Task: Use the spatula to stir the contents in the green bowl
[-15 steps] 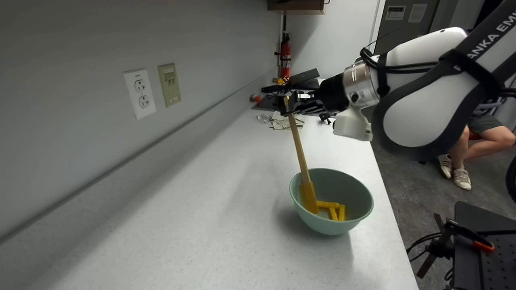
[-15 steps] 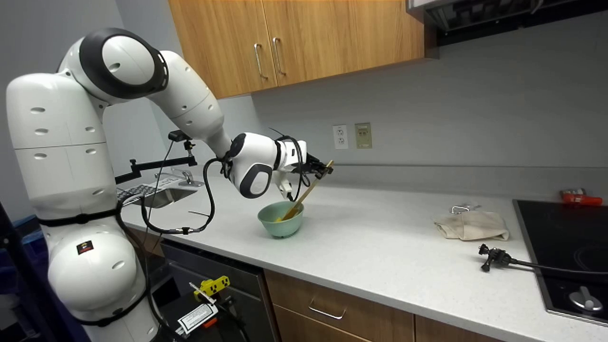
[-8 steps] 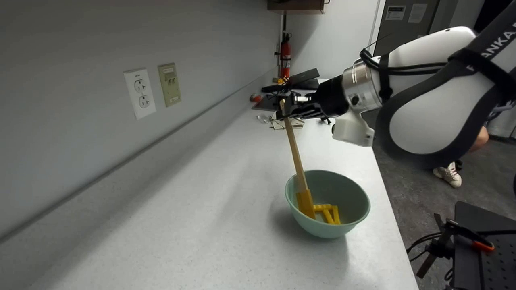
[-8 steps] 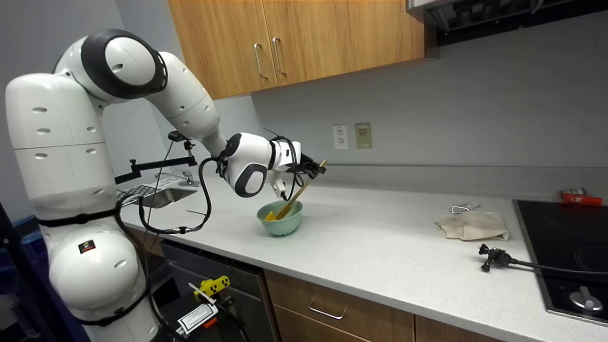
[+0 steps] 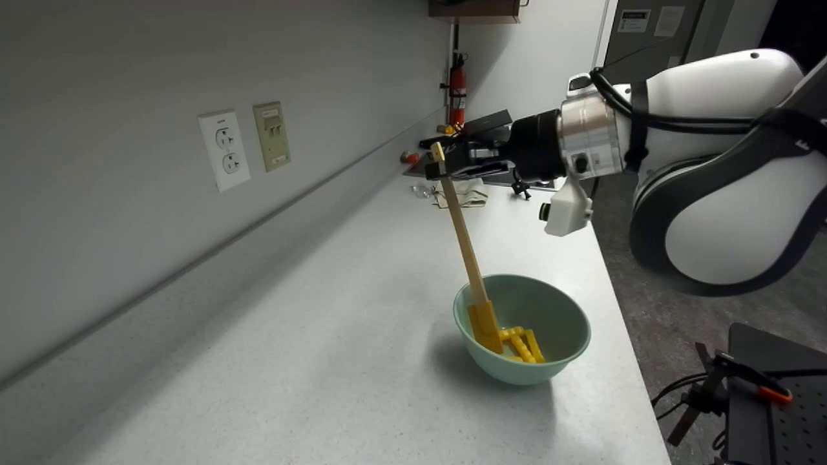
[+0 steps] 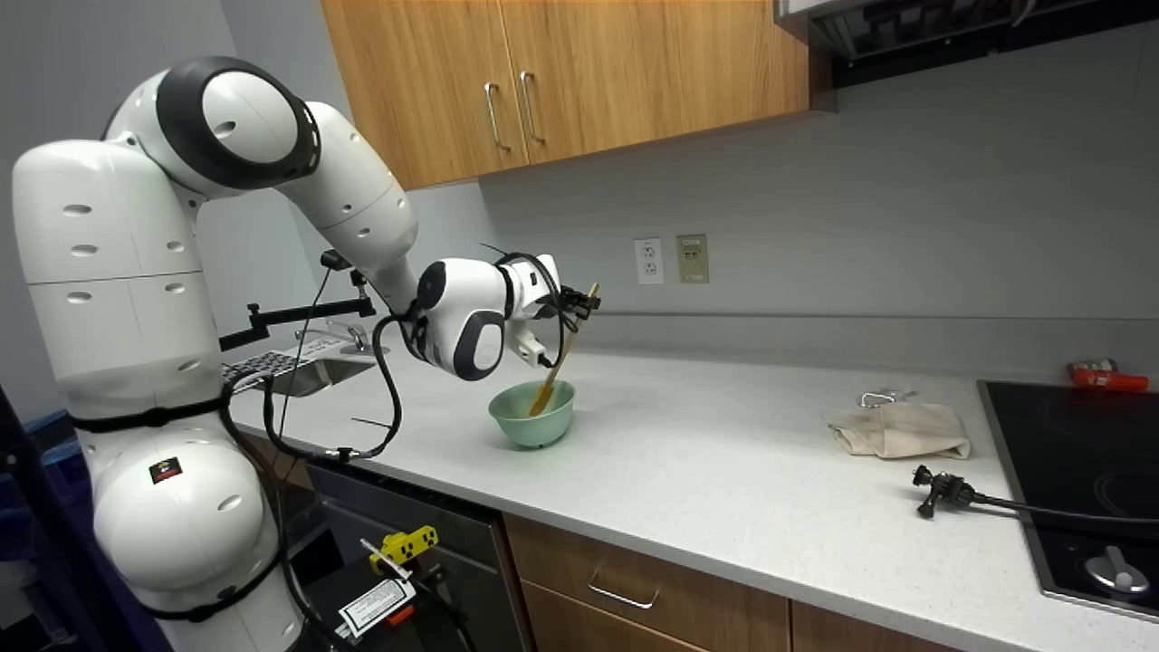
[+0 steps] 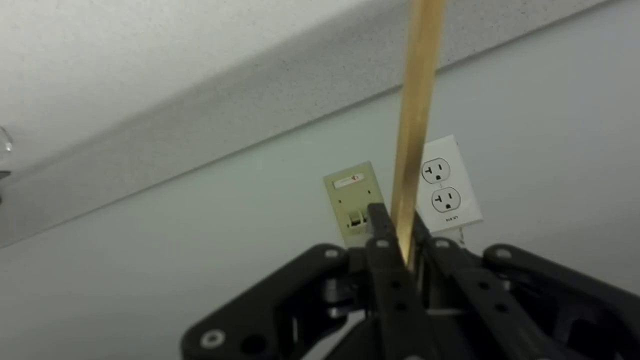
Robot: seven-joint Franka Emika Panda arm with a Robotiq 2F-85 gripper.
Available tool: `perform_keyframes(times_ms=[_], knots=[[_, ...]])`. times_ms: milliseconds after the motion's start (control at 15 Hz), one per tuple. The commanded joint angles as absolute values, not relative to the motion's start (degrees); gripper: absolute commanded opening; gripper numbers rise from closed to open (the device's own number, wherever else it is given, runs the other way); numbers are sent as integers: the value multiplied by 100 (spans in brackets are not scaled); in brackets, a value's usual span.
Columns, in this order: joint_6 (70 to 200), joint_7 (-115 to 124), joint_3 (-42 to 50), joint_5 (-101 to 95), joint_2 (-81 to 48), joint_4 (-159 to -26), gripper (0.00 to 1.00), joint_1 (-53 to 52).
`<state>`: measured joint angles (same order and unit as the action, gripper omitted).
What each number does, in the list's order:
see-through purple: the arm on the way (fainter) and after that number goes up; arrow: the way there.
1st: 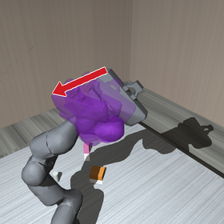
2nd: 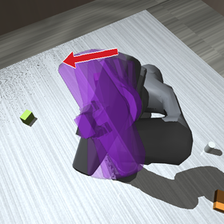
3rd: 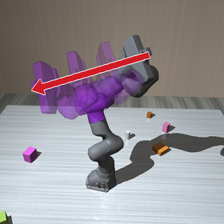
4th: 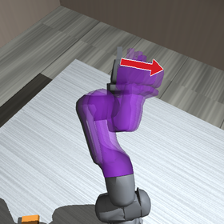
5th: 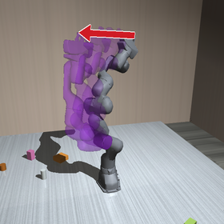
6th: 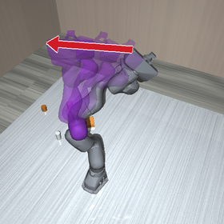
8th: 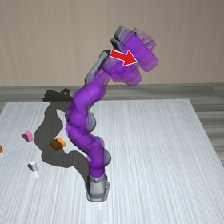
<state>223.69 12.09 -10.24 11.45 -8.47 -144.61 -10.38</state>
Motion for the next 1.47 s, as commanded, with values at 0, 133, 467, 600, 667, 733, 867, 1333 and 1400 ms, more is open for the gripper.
perform_keyframes(times_ms=[0,133,467,600,667,733,867,1333,1400], knots=[[22920,965,-918,490,-930,-14553,2,-908],[23024,879,-862,280,-951,-14584,2,-854],[22748,804,-772,270,-897,-14684,2,-778],[22655,837,-760,374,-914,-14705,2,-775],[22606,878,-764,465,-931,-14705,2,-781],[22563,915,-769,540,-942,-14705,2,-784],[22527,1009,-797,769,-968,-14683,2,-815],[22440,1311,-926,1457,-959,-14568,2,-916],[22405,1376,-941,1497,-954,-14563,2,-924]])
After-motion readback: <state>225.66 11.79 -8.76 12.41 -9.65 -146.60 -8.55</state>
